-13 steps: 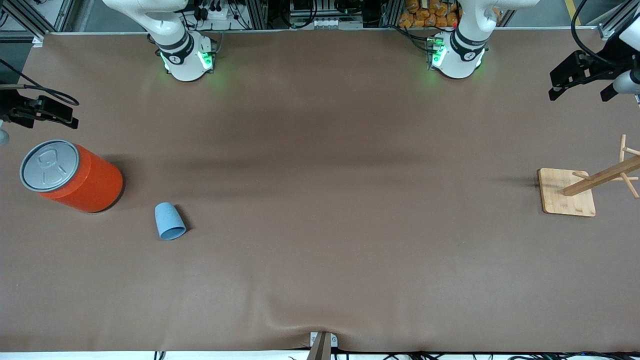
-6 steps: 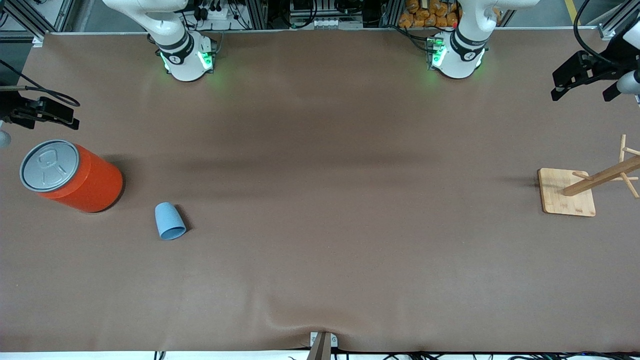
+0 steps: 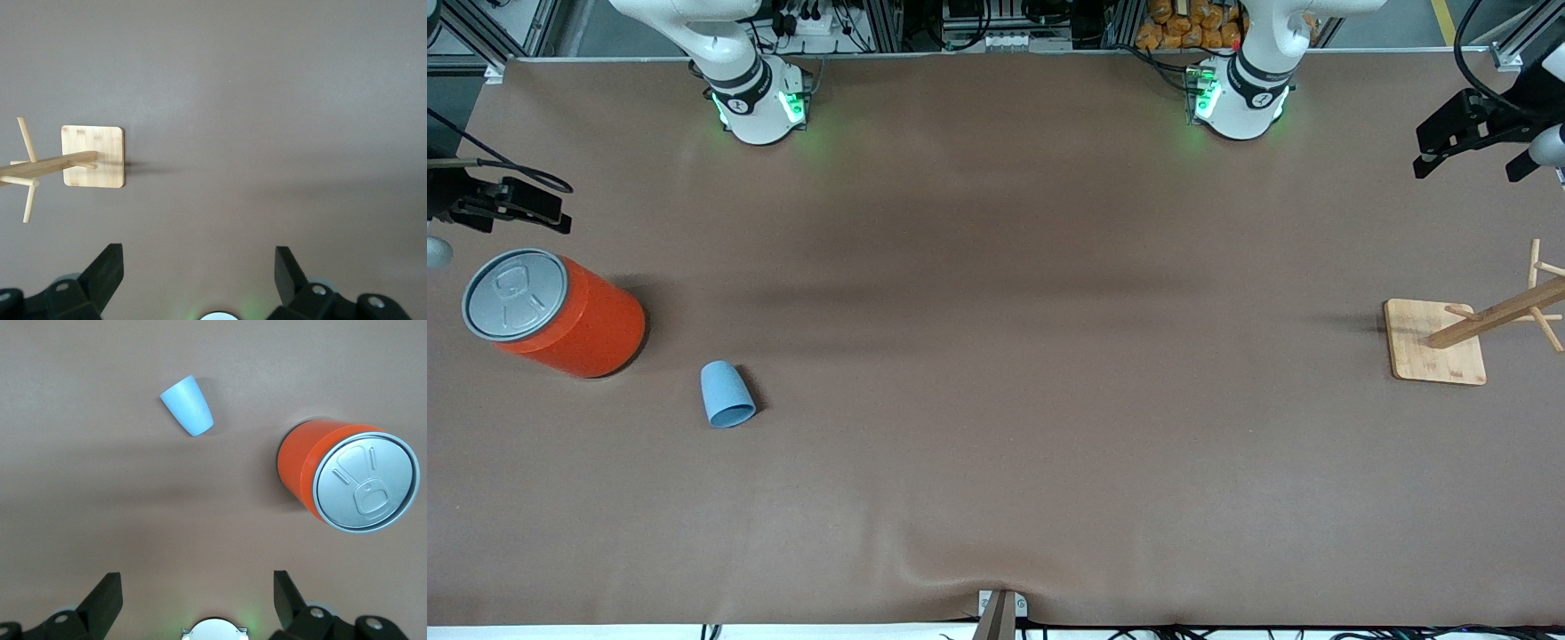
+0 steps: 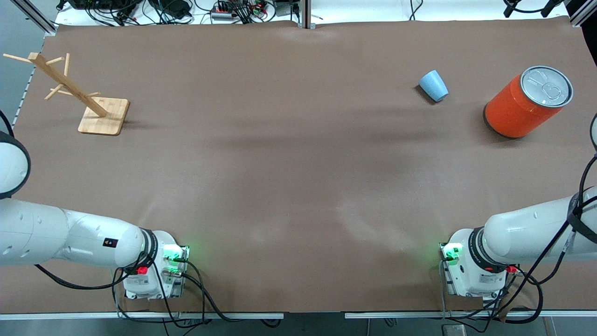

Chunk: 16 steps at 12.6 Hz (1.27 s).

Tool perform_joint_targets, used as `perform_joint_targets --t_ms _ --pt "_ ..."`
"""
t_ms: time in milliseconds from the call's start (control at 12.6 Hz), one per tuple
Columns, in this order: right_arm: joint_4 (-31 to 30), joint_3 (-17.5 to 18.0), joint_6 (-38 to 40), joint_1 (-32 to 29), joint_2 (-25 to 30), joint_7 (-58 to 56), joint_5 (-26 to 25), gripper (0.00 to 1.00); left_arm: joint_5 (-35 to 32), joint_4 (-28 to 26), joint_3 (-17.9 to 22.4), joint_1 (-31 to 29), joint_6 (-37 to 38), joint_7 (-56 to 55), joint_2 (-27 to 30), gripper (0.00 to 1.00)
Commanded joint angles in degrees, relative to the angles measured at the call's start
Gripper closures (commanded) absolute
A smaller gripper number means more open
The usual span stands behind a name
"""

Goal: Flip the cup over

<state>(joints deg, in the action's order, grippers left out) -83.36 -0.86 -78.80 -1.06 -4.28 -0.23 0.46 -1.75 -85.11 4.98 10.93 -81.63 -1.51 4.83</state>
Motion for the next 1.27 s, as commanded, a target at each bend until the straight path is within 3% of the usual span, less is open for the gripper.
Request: perform_joint_targets --t_ms 0,476,1190 --pt "-3.28 0.51 -4.31 0.18 -1.26 1.11 0.15 0.00 0.61 0.83 -0.06 -0.38 0.95 0.98 0.36 0.00" --pt "-16.65 0.51 -20.66 1.93 -3.09 1.02 0.59 0.00 0.69 0.83 -0.06 -0.38 0.77 0.28 0.53 0.00" --pt "-17.01 0.51 -41.76 2.64 -21.99 -2.47 -0.11 0.00 0.52 0.65 -0.32 -0.03 0.42 -0.08 -0.26 0.00"
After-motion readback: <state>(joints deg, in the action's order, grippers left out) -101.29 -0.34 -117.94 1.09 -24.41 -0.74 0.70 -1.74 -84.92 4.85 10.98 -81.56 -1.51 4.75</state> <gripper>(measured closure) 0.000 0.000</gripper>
